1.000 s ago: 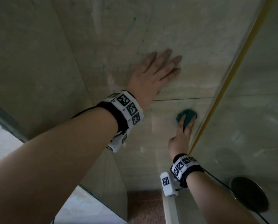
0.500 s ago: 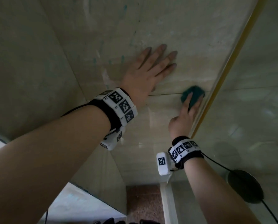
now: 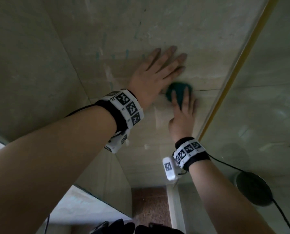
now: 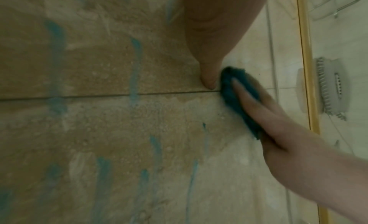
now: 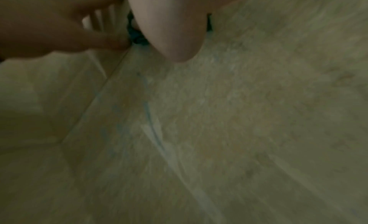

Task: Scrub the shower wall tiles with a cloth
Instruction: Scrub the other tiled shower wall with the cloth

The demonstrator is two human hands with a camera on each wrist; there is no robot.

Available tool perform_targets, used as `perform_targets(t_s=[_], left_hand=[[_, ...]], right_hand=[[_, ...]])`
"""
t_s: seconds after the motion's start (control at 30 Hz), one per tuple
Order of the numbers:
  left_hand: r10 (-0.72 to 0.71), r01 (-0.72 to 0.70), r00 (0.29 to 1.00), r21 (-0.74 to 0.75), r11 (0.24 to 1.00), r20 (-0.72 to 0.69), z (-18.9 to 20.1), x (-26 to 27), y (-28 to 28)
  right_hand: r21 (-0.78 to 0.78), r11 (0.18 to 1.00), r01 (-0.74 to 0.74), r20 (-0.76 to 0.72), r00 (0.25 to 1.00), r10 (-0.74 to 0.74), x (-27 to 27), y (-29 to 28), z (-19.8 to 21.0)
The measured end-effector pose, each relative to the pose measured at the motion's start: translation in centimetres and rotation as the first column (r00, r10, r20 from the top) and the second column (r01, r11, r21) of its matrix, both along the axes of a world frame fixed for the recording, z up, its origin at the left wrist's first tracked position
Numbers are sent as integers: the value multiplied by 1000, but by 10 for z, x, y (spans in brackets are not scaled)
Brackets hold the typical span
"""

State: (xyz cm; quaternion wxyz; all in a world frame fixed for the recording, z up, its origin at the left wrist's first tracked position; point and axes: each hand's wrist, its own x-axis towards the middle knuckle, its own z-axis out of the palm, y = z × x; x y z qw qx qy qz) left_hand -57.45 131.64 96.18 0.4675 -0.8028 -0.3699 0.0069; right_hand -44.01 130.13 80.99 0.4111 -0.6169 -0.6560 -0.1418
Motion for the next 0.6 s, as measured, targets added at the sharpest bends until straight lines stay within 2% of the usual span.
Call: perform_targets(t_s=[0.07,0.13,0.27,0.37,0.43,0.5,0.57,0.6], left_hand=[[-4,4,1000,-24,1000,9,-2,-1,1],[-12,12,1000,7,1000,0,-4,-2,2],[-26,28,999,61,998,-26,-4,-6,3],[-31,33,999,63,997,-37,-6,-7,2],[-31,34,998,65,997,-51,-7,-8,3],[-62,67,997,113,991,-50,-4,-10,4],[-84,93,995,165,982,-62,-1,-13,6],[-83,95,994,173,980,-74,-1,-14,6]], right_hand=[[7,995,100,-167,981,-98,6,2,4],[-42,988,147,-273,950,-153,8,-2,-6],[-310,947,82,-366,909,-199,3,-16,-59],[-428,904,-1,-449,868,-212,-14,-24,-85],[-469,880,-75,-447,880,-163,-30,-27,-86],[-458,871,-177,-394,919,-21,-43,-30,-82],[-334,918,-216,-230,963,142,-50,-29,-74],[-267,942,-202,-139,976,170,-48,-25,-71]])
